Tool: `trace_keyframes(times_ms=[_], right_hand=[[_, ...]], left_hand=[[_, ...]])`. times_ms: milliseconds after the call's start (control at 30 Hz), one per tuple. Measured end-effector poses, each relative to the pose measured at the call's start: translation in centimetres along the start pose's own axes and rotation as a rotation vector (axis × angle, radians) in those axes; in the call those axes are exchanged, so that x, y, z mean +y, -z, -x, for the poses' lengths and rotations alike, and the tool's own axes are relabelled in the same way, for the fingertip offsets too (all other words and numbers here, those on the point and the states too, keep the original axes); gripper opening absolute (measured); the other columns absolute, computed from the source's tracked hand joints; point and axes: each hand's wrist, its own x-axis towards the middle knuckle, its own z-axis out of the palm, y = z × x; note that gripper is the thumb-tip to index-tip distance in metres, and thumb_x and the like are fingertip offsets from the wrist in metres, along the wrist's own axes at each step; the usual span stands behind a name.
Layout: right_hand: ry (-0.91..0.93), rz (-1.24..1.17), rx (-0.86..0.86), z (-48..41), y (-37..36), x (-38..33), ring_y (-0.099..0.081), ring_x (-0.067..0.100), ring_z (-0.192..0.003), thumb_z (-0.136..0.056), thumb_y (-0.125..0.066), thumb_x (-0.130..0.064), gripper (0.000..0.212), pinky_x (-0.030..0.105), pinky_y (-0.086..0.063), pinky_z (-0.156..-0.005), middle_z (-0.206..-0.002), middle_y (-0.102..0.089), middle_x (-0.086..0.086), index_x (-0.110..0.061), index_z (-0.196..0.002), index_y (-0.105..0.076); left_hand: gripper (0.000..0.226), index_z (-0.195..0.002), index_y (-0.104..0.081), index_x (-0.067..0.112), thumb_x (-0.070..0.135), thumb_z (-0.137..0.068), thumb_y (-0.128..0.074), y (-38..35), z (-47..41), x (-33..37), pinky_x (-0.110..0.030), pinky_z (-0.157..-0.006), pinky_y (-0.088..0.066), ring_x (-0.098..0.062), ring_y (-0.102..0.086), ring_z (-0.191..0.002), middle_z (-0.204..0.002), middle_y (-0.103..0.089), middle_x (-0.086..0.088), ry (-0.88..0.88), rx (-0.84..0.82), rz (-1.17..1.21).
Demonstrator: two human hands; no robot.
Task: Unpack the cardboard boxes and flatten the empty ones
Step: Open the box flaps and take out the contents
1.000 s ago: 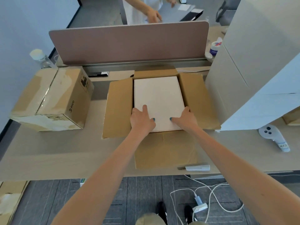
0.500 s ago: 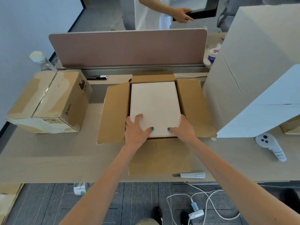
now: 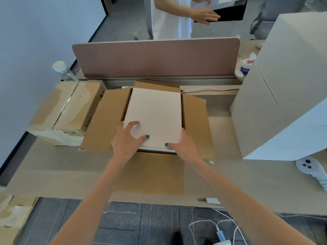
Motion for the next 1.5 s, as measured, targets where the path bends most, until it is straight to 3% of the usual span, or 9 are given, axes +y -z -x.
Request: trace_keyframes(times_ms=[233, 400, 567, 767, 867, 967, 1200, 1333, 1500], right_hand=[[0.023, -0.087, 0.030, 0.4, -1.8, -2.5, -0.058, 0.015, -0.111, -0.071, -0.081, -0.030, 0.066, 0.040, -0.050, -0.093, -0.120, -0.062, -0.009, -0.025, -0.128, -0.047], [0.064, -0.035, 0.096, 0.5, -0.9, -5.1, -0.062, 0.012, -0.100, -0.069, -0.081, -0.036, 0.060, 0.040, -0.052, -0.087, -0.109, -0.066, -0.015, -0.030, -0.121, -0.051], [0.161, -0.055, 0.170, 1.2, 1.1, -8.1, -0.063, 0.007, -0.094, -0.069, -0.080, -0.040, 0.054, 0.038, -0.054, -0.084, -0.102, -0.067, -0.019, -0.035, -0.117, -0.054], [0.250, -0.043, 0.341, 1.7, 5.7, -11.3, -0.059, 0.008, -0.097, -0.070, -0.078, -0.045, 0.060, 0.023, -0.048, -0.073, -0.103, -0.062, -0.020, -0.034, -0.122, -0.050], [0.274, -0.007, 0.399, 1.5, 9.0, -11.8, -0.058, 0.013, -0.104, -0.070, -0.076, -0.051, 0.067, 0.037, -0.051, -0.087, -0.113, -0.063, -0.014, -0.035, -0.127, -0.047], [0.259, -0.027, 0.441, 2.0, 12.1, -10.7, -0.060, 0.016, -0.104, -0.065, -0.076, -0.051, 0.068, 0.043, -0.052, -0.088, -0.112, -0.064, -0.014, -0.035, -0.125, -0.049], [0.180, -0.128, 0.485, 3.8, 18.4, -4.6, -0.059, -0.002, -0.084, -0.074, -0.081, -0.026, 0.054, 0.010, -0.043, -0.064, -0.101, -0.065, -0.013, -0.023, -0.121, -0.056], [0.091, -0.082, 0.513, 3.3, 20.1, -0.4, -0.063, 0.014, -0.097, -0.064, -0.082, -0.042, 0.059, 0.040, -0.053, -0.086, -0.101, -0.067, -0.016, -0.032, -0.117, -0.057], [-0.023, -0.023, 0.449, 2.6, 19.9, 4.2, -0.059, 0.018, -0.108, -0.068, -0.080, -0.046, 0.063, 0.045, -0.048, -0.095, -0.111, -0.065, -0.014, -0.034, -0.123, -0.052]], left_hand=[[0.045, -0.121, -0.055, 0.053, 0.060, -0.079, -0.070, 4.6, -1.5, 0.0, -0.045, -0.105, -0.039, -0.023, -0.059, -0.113, -0.146, -0.038, 0.003, -0.028, 0.053, -0.045], [0.042, -0.118, -0.056, 0.052, 0.063, -0.079, -0.068, 6.2, -1.0, 0.1, -0.044, -0.108, -0.036, -0.022, -0.050, -0.126, -0.145, -0.040, 0.002, -0.050, 0.094, 0.051], [0.043, -0.123, -0.056, 0.048, 0.060, -0.083, -0.067, 9.1, -0.6, 3.1, -0.048, -0.107, -0.037, -0.024, -0.050, -0.124, -0.140, -0.043, 0.003, -0.096, 0.181, 0.036], [0.048, -0.129, -0.055, 0.042, 0.060, -0.086, -0.063, 10.7, -0.5, 8.1, -0.026, -0.083, -0.033, -0.019, -0.054, -0.114, -0.145, -0.041, 0.000, -0.197, 0.258, 0.039], [0.050, -0.130, -0.055, 0.039, 0.058, -0.086, -0.066, 9.6, -0.4, 10.7, -0.030, -0.089, -0.042, -0.022, -0.053, -0.119, -0.145, -0.039, 0.000, -0.253, 0.242, 0.175], [0.051, -0.131, -0.056, 0.036, 0.056, -0.085, -0.067, 7.7, -0.2, 13.4, -0.038, -0.099, -0.046, -0.023, -0.048, -0.123, -0.143, -0.039, -0.002, -0.298, 0.200, 0.258], [0.048, -0.131, -0.052, 0.041, 0.060, -0.087, -0.062, 1.2, 1.7, 19.0, -0.034, -0.091, -0.043, -0.021, -0.054, -0.117, -0.146, -0.040, 0.000, -0.345, 0.107, 0.178], [0.045, -0.126, -0.054, 0.043, 0.060, -0.086, -0.064, -3.3, 2.4, 19.7, -0.035, -0.092, -0.046, -0.016, -0.053, -0.104, -0.138, -0.043, 0.001, -0.342, 0.023, 0.230], [0.043, -0.124, -0.056, 0.043, 0.060, -0.085, -0.064, -8.0, 2.9, 18.2, -0.032, -0.084, -0.048, -0.015, -0.053, -0.109, -0.139, -0.042, 0.004, -0.328, -0.030, 0.216]])
